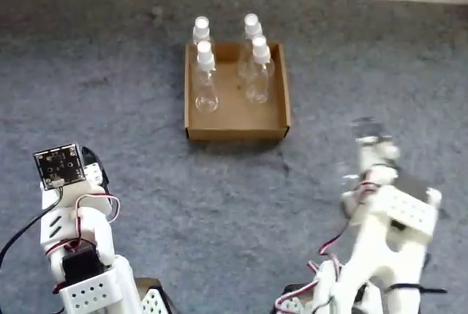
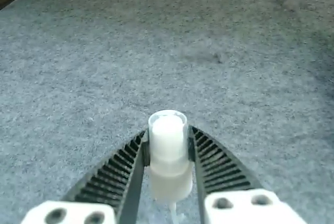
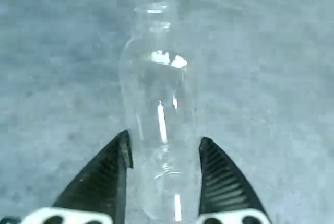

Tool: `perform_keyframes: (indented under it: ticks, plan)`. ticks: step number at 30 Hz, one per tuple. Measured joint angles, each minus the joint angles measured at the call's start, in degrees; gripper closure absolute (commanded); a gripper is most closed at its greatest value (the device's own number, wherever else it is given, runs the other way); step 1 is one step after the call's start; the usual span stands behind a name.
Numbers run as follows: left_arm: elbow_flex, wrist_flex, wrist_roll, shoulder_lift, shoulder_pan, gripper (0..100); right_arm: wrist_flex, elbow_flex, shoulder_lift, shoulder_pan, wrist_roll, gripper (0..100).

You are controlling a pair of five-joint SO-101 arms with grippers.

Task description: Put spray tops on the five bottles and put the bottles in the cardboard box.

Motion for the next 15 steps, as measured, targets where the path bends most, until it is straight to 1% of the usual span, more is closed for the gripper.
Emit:
perform_keyframes:
  ticks: [4,8,11,13,15]
  plan:
    - [0.00,0.00,0.00,0.00,0.00,100,-0.26,-7.47,11.16,1.85,-4.22,99.0]
    - [0.00,0.00,0.00,0.00,0.00,100,-0.35,-19.78,26.90,3.08,-8.70,99.0]
    - [0.00,0.00,0.00,0.00,0.00,100,-0.35,-27.60,34.99,3.34,-10.46,98.4]
    - [0.00,0.00,0.00,0.00,0.00,100,0.18,-30.33,37.63,3.34,-10.90,95.6]
    - [0.00,0.00,0.00,0.00,0.00,100,1.85,-31.65,38.51,3.34,-11.08,88.9]
